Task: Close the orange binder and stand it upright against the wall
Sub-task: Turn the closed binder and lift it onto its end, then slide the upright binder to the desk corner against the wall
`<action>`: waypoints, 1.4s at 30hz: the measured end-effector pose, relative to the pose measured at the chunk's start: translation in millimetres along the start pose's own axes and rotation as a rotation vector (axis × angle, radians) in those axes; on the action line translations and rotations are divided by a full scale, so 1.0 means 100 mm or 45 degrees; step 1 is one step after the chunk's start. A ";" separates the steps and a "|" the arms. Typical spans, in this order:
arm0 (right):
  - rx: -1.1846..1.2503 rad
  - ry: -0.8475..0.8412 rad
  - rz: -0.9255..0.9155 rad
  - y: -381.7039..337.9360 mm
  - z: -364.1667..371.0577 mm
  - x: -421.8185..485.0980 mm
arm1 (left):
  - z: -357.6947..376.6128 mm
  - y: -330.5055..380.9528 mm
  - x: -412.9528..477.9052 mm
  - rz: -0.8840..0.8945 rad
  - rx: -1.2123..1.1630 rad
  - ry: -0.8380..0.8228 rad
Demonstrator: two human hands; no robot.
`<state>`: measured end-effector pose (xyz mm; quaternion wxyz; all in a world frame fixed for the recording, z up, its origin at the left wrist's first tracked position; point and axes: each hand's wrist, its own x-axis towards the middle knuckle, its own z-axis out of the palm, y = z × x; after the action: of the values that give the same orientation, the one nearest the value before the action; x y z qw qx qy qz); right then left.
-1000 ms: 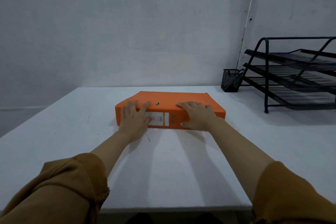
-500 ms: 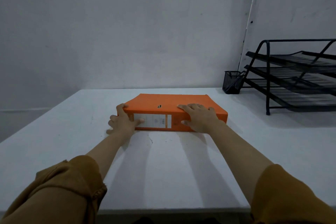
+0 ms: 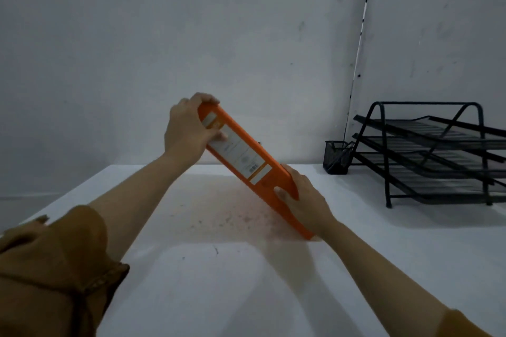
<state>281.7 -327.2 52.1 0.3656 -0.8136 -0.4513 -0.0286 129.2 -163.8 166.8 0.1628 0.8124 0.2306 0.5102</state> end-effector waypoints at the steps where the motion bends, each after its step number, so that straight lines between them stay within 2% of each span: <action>1: 0.090 0.036 0.003 -0.03 0.03 -0.02 | -0.02 0.10 0.06 0.069 0.026 0.019; 5: 0.495 0.116 0.034 -0.19 0.19 -0.09 | -0.03 0.46 0.22 0.309 0.146 0.104; 8: 0.659 0.149 0.071 -0.28 0.30 -0.13 | 0.02 0.63 0.23 0.423 0.175 0.114; 14: 0.756 0.175 0.156 -0.22 0.27 -0.16 | 0.32 0.65 0.10 0.528 -0.111 0.186; 16: 0.779 0.166 0.167 -0.16 0.26 -0.19 | 0.49 0.62 -0.05 0.447 -0.310 0.162; 20: 0.849 0.154 0.163 -0.04 0.24 -0.23 | 0.83 0.46 -0.55 0.068 -0.749 -0.073; 24: 0.880 0.184 0.145 0.00 0.28 -0.24 | 1.08 0.33 -1.05 -0.163 -0.857 -0.319; 27: 0.890 0.201 0.147 0.03 0.35 -0.23 | 1.22 0.27 -1.29 -0.325 -0.820 -0.397; 32: 0.913 0.194 0.167 0.17 0.54 -0.26 | 1.35 0.11 -1.55 -0.468 -0.855 -0.447; 42: 0.897 0.003 0.252 0.14 0.48 -0.27 | 1.31 0.05 -1.54 -0.524 -0.939 -0.532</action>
<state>263.2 -320.8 -1.4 0.6248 -0.6774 -0.3523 0.1631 191.0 -255.3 -2.1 0.5813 0.7230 0.1526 0.3408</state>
